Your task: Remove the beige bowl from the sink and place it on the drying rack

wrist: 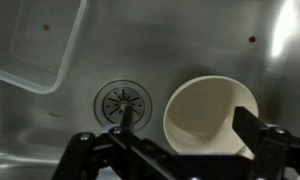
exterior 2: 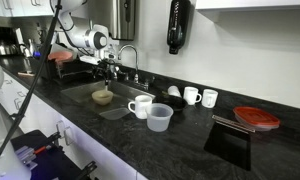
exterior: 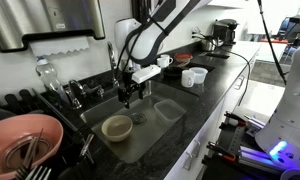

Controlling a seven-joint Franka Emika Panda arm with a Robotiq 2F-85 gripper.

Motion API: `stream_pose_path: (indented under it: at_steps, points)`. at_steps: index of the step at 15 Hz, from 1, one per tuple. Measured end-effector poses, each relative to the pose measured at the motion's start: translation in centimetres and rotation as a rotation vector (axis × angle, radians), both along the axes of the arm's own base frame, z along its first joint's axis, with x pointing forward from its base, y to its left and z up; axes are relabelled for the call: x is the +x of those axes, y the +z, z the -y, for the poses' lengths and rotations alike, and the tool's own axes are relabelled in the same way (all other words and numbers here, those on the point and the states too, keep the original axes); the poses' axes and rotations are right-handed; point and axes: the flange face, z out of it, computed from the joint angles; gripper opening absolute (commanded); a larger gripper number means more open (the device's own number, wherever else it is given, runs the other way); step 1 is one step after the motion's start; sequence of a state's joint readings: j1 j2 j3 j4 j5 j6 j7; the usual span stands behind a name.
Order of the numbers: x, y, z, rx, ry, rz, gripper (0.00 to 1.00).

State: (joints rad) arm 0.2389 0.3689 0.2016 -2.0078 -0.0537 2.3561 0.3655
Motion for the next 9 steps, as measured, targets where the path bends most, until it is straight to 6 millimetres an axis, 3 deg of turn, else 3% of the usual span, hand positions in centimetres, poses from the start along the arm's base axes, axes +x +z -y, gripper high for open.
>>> stream_pose_path:
  at_steps: [2, 9]
  points:
    - [0.15, -1.09, -0.46, 0.003, -0.001, -0.006, 1.00]
    - [0.42, -0.84, -0.56, 0.005, -0.003, 0.001, 1.00]
